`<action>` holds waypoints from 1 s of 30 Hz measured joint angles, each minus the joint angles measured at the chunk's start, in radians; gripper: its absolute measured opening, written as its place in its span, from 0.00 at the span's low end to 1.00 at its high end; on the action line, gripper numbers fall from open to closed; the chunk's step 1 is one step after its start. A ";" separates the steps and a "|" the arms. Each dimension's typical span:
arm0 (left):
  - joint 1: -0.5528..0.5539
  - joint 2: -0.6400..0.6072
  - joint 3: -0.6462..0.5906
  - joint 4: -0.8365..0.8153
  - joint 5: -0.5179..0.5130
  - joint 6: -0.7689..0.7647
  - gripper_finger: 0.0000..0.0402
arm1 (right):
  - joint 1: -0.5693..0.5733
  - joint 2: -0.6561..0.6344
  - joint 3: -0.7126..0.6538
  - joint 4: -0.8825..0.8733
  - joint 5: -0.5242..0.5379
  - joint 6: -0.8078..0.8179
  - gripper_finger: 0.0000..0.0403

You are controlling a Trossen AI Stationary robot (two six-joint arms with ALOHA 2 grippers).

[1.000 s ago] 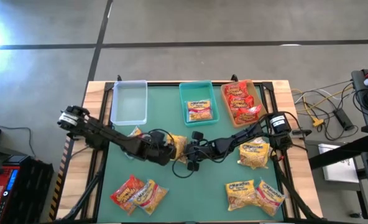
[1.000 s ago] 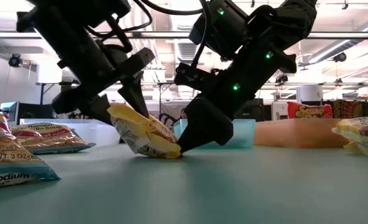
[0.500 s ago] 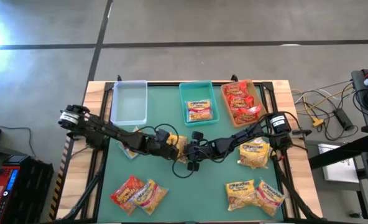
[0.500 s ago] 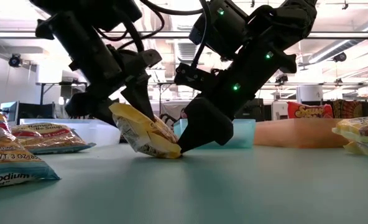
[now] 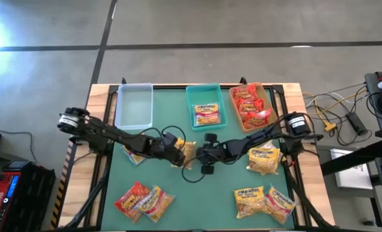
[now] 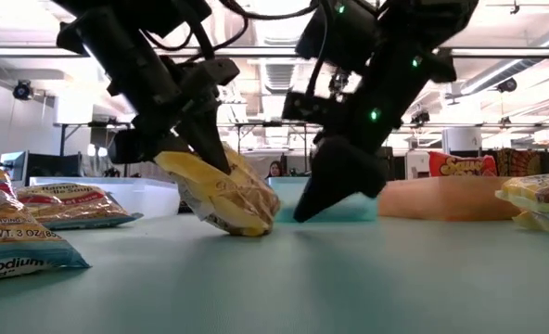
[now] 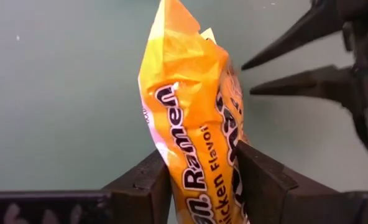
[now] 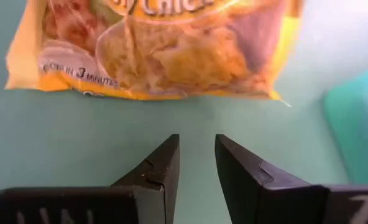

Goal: Sort Maruchan noodles
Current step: Put the yellow noodle pack into the white bin

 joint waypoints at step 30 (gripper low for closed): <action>0.316 -0.345 0.029 -0.133 -0.034 0.677 0.27 | 0.002 -0.025 0.000 -0.228 0.008 0.079 0.23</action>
